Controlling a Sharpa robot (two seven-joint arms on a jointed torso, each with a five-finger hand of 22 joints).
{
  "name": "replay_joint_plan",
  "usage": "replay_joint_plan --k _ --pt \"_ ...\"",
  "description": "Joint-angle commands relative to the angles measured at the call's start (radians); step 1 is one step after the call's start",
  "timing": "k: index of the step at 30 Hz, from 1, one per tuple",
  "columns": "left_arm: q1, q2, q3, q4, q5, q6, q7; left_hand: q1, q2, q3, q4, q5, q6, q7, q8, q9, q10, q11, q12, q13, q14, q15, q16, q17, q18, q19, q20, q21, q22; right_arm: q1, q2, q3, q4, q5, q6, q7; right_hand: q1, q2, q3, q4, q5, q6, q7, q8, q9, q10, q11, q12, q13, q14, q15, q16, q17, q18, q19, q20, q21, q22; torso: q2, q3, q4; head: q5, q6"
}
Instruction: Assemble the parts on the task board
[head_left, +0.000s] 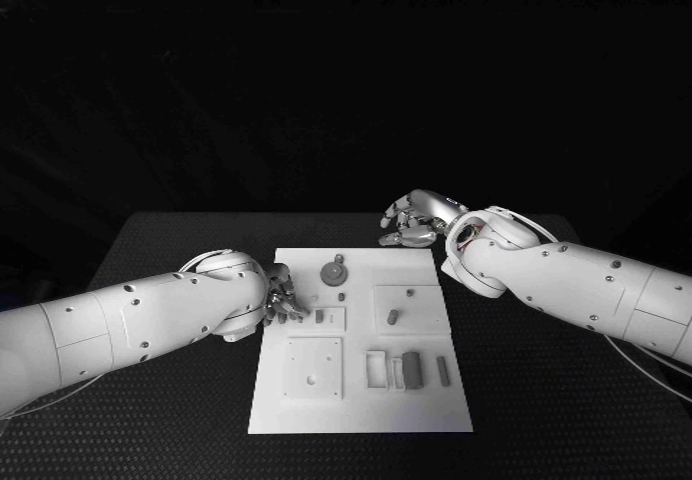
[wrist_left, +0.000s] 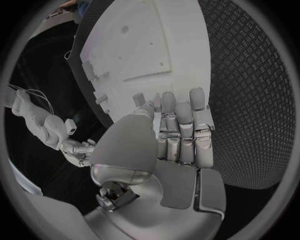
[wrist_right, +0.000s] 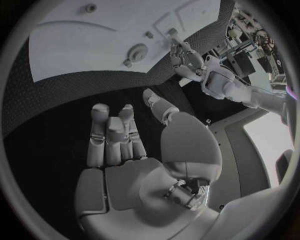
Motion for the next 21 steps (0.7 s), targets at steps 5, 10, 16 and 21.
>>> replay_joint_plan --k 5,10,16,21 --pt "-0.005 0.001 -0.002 0.001 -0.010 0.019 -0.001 0.036 0.036 0.026 -0.029 0.004 0.007 -0.003 0.035 0.012 0.016 -0.011 0.007 0.002 0.006 -0.015 0.004 0.001 -0.010 -0.003 -0.007 0.004 0.025 0.000 0.000 0.000 0.002 0.000 0.011 0.008 -0.007 0.004 -0.004 0.004 0.000 -0.001 0.008 -0.005 -0.001 -0.006 0.000 0.003 -0.002 -0.007 0.000 -0.005 -0.001 0.014 0.000 -0.009 -0.004 0.006 -0.001 0.0010 0.0012 -0.001 -0.002" --pt "-0.007 -0.004 -0.002 0.009 -0.010 0.022 -0.002 0.036 0.037 0.026 -0.030 0.004 0.008 -0.004 0.036 0.012 0.016 -0.011 0.008 0.003 0.007 -0.015 0.005 0.002 -0.010 -0.003 -0.008 0.005 0.025 0.000 0.002 0.000 0.000 0.001 0.011 0.008 -0.007 0.004 -0.004 0.004 0.000 -0.001 0.008 -0.006 -0.001 -0.006 0.000 0.003 -0.002 -0.007 0.000 -0.005 -0.001 0.014 0.000 -0.009 -0.004 0.006 0.000 0.0011 -0.0010 -0.001 0.000" --pt "-0.007 -0.007 -0.002 0.013 -0.010 0.022 -0.001 0.038 0.037 0.026 -0.032 0.005 0.008 -0.004 0.037 0.013 0.017 -0.012 0.009 0.003 0.007 -0.015 0.006 0.002 -0.010 -0.003 -0.008 0.007 0.025 0.000 0.002 0.000 0.000 0.002 0.011 0.009 -0.007 0.004 -0.004 0.004 0.000 -0.001 0.008 -0.006 -0.001 -0.006 0.000 0.003 -0.002 -0.007 0.000 -0.005 -0.001 0.014 0.000 -0.009 -0.004 0.006 0.000 0.0009 0.0006 -0.001 -0.001" --pt "-0.007 -0.007 -0.002 0.013 -0.010 0.023 -0.002 0.038 0.037 0.026 -0.033 0.006 0.008 -0.004 0.038 0.013 0.016 -0.012 0.010 0.004 0.007 -0.016 0.007 0.003 -0.010 -0.003 -0.009 0.008 0.025 0.000 0.002 0.000 0.000 0.003 0.011 0.009 -0.008 0.004 -0.004 0.005 0.000 -0.001 0.008 -0.006 -0.001 -0.006 0.000 0.004 -0.002 -0.007 0.000 -0.005 -0.002 0.014 0.000 -0.009 -0.004 0.006 0.000 0.0005 0.0005 -0.001 -0.002"
